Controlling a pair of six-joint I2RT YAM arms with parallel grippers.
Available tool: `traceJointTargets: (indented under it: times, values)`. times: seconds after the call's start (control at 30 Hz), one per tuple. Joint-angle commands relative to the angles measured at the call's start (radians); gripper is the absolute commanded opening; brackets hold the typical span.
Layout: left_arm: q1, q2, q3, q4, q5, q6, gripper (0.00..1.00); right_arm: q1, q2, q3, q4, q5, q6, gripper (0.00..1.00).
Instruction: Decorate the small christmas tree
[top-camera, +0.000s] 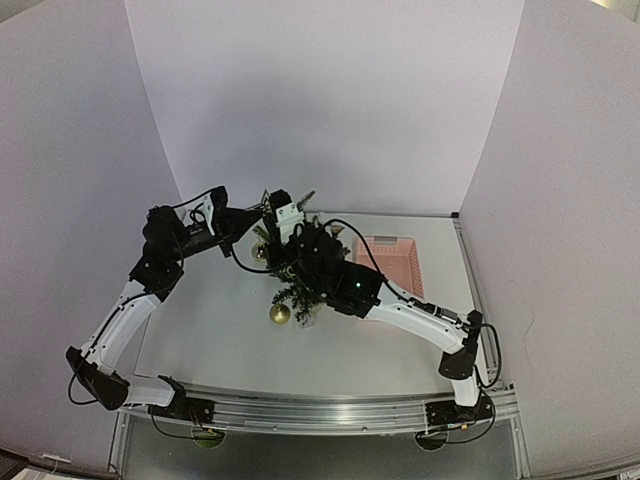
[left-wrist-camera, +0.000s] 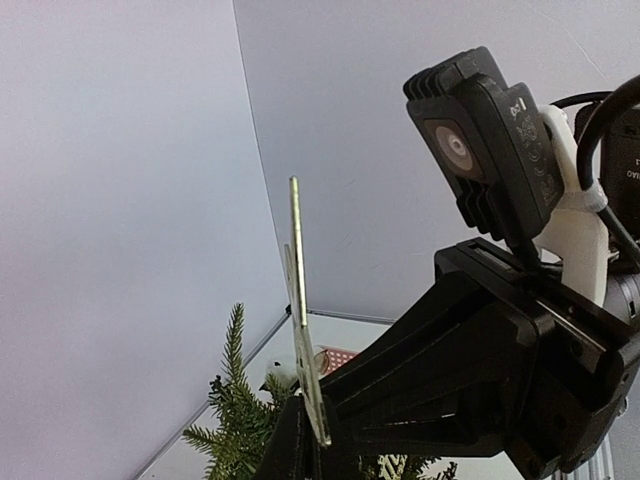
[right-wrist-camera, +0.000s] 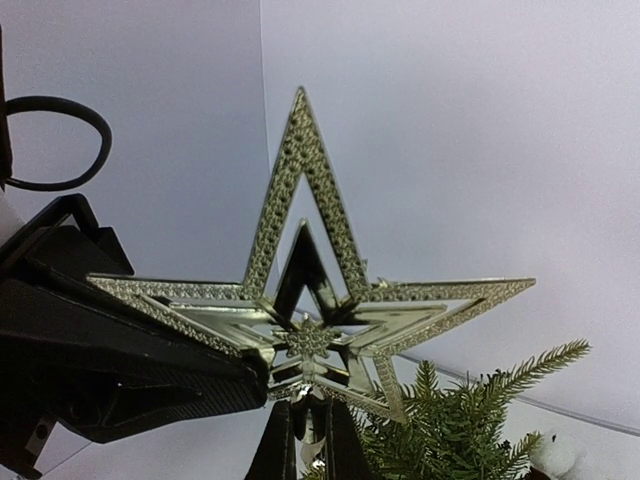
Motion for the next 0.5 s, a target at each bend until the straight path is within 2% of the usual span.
traceJointTargets:
  times: [0.0, 0.07, 0.17, 0.2, 0.3, 0.47]
  values:
    - [-0.003, -0.002, 0.004, -0.01, -0.009, 0.012, 0.0, 0.007, -0.001, 0.022, 0.031, -0.031, -0.023, 0.0]
    - [-0.003, -0.005, 0.0, 0.002, -0.005, 0.001, 0.0, 0.006, -0.001, 0.015, 0.031, -0.089, -0.048, 0.08]
    - [-0.002, -0.009, 0.002, 0.005, -0.006, -0.015, 0.0, 0.005, -0.016, -0.021, 0.031, -0.13, -0.082, 0.45]
    - [-0.001, -0.011, 0.005, 0.002, -0.002, -0.016, 0.0, 0.004, -0.034, -0.04, 0.031, -0.134, -0.088, 0.51]
    - [0.009, -0.015, 0.019, -0.007, 0.016, -0.017, 0.0, -0.001, -0.106, -0.106, 0.031, -0.16, -0.084, 0.56]
    - [0.037, -0.02, 0.034, -0.049, 0.058, -0.008, 0.0, -0.009, -0.259, -0.229, -0.024, -0.287, -0.077, 0.66]
